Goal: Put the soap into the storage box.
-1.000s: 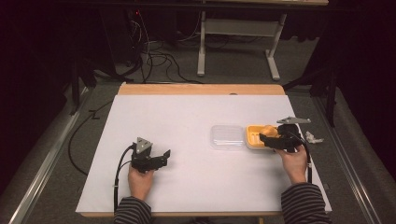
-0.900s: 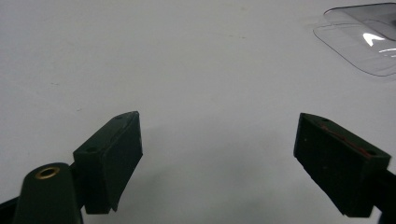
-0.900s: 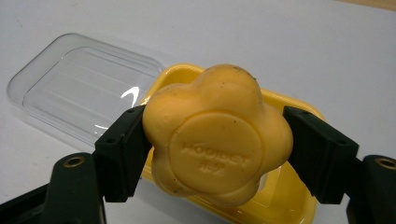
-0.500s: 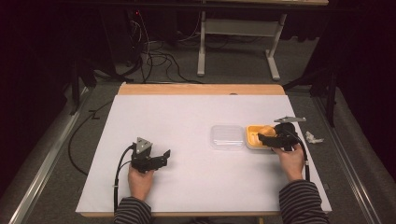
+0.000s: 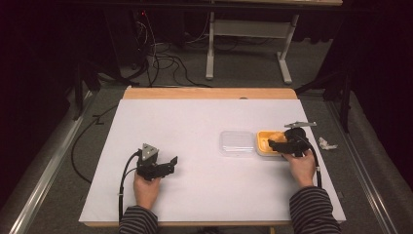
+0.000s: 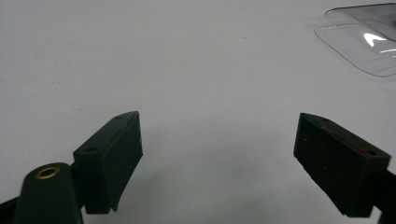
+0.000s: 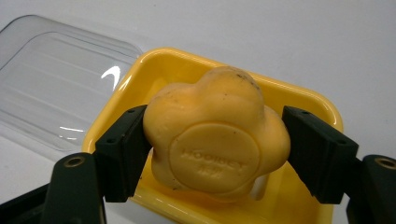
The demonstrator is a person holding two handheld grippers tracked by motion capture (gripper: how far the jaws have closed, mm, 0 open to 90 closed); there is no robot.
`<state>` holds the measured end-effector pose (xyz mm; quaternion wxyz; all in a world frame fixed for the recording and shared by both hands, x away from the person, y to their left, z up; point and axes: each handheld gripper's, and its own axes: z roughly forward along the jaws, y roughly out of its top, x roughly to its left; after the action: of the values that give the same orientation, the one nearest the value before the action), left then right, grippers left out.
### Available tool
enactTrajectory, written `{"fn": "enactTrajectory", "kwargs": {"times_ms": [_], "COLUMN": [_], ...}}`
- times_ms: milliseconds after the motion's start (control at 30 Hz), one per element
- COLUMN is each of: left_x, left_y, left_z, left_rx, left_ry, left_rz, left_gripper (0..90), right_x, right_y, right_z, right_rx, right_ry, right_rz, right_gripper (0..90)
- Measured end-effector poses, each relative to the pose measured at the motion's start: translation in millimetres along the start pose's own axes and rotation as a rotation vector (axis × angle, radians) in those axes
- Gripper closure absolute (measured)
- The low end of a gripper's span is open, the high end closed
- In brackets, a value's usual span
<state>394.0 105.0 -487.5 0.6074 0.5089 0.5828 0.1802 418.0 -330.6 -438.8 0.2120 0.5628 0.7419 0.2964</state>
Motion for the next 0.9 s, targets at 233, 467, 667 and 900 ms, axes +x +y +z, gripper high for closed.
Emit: {"fn": "enactTrajectory", "kwargs": {"times_ms": [233, 467, 667, 900], "left_x": [0.1, -0.1, 0.0, 0.0], "left_y": [0.0, -0.2, -0.1, 0.0], "left_z": [-0.3, -0.3, -0.2, -0.3], "left_rx": [0.0, 0.001, 0.002, 0.002], "left_ry": [-0.002, -0.004, -0.003, -0.005], "left_rz": [0.003, 0.003, 0.002, 0.001], "left_gripper": [16.0, 16.0, 16.1, 16.1], "right_x": [-1.5, -0.7, 3.3, 4.0], "right_y": [0.4, -0.6, -1.1, 0.3], "right_z": [2.1, 5.6, 8.2, 0.0], "right_rx": [-0.006, 0.017, 0.005, -0.054], "right_ry": [-0.004, -0.041, -0.06, -0.053], "right_rz": [0.011, 0.01, 0.003, 0.019], "right_gripper": [27.0, 27.0, 28.0, 30.0]}}
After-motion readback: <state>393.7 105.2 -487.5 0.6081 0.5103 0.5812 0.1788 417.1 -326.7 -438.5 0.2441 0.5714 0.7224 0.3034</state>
